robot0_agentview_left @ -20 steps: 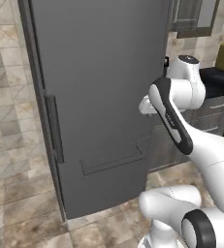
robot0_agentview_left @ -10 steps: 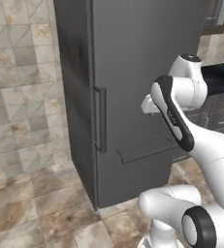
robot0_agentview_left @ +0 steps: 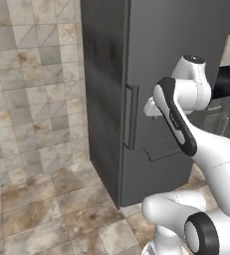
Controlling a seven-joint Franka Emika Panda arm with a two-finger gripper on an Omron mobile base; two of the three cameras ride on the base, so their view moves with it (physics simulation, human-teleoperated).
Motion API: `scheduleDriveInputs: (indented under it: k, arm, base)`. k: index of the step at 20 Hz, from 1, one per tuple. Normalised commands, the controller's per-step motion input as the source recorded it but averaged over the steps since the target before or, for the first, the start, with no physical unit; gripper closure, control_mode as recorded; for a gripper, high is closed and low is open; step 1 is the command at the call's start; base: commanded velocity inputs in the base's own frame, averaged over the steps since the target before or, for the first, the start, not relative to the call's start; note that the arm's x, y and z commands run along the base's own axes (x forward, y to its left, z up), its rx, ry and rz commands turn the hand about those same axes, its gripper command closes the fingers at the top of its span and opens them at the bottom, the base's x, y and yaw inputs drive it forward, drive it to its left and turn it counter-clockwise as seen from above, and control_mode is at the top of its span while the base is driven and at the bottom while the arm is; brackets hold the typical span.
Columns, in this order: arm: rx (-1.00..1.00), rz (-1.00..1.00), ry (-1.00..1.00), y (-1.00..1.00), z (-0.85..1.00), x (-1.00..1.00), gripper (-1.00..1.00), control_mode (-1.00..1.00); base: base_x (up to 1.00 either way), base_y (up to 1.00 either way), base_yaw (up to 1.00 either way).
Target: Open the fridge, grab two sodas, and place both sodas inside the bowl with ice on the dining counter.
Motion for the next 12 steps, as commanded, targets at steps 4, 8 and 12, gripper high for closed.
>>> scheduleDriveInputs:
  k: [4,8,12]
  arm:
    - [0.00,0.00,0.00,0.00,0.00,0.00,-1.00,1.00]
    - [0.00,0.00,0.00,0.00,0.00,0.00,-1.00,1.00]
    - [0.00,0.00,0.00,0.00,0.00,0.00,-1.00,1.00]
  base:
    - [0.30,0.34,-0.01]
    - [0.35,0.42,-0.07]
    - [0.23,0.70,-0.10]
